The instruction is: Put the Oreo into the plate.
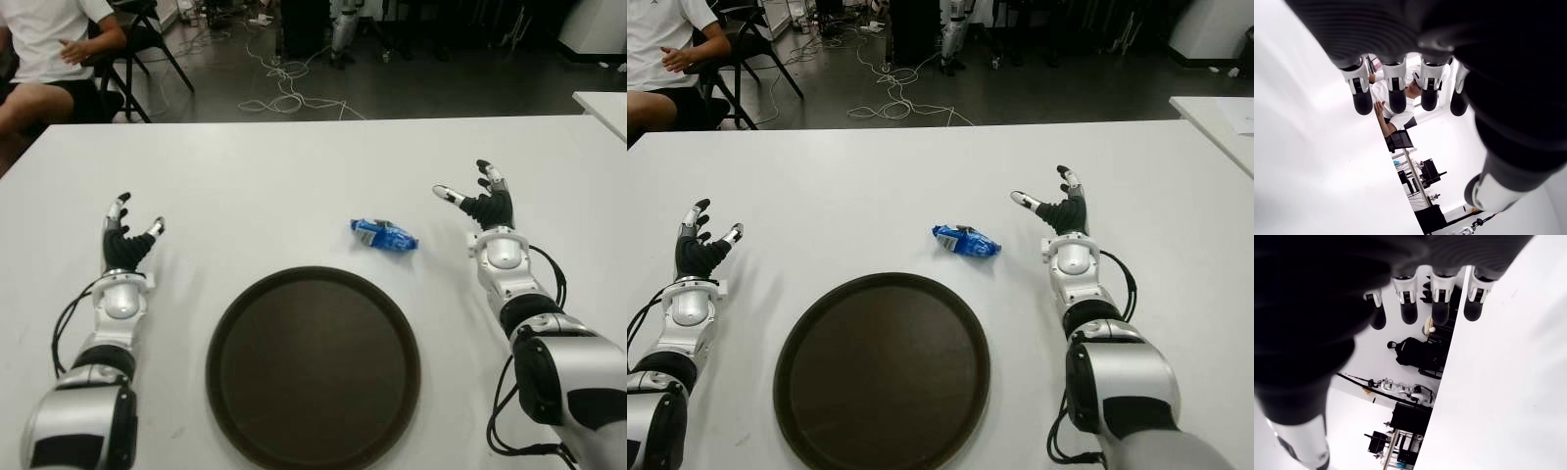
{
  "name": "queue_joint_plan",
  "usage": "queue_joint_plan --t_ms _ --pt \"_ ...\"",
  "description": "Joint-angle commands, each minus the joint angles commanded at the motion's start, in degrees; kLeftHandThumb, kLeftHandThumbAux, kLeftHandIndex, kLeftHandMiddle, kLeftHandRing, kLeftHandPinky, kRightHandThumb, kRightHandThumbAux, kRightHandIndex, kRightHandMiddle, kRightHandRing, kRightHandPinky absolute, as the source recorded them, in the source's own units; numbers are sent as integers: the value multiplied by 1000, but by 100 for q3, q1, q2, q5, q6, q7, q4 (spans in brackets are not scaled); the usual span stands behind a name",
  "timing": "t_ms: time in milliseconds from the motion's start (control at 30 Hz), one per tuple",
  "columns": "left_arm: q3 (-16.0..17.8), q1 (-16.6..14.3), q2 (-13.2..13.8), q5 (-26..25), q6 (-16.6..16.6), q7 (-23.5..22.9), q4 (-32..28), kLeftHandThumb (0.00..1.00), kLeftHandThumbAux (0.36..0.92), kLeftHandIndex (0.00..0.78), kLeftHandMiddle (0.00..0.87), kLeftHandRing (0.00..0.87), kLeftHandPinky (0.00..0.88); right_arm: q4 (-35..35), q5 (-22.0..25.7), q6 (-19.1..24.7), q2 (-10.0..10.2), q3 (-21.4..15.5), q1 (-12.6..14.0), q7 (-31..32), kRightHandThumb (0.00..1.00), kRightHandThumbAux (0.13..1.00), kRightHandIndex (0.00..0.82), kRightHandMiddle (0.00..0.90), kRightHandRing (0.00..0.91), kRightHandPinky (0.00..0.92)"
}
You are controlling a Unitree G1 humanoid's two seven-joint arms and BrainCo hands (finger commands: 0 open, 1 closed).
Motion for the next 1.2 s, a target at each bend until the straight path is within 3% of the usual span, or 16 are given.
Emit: queue_joint_plan --t_ms 1200 --pt "20 -6 -53 -70 63 77 -2 0 740 47 54 31 11 3 80 -17 25 -159 10 60 0 790 150 106 80 51"
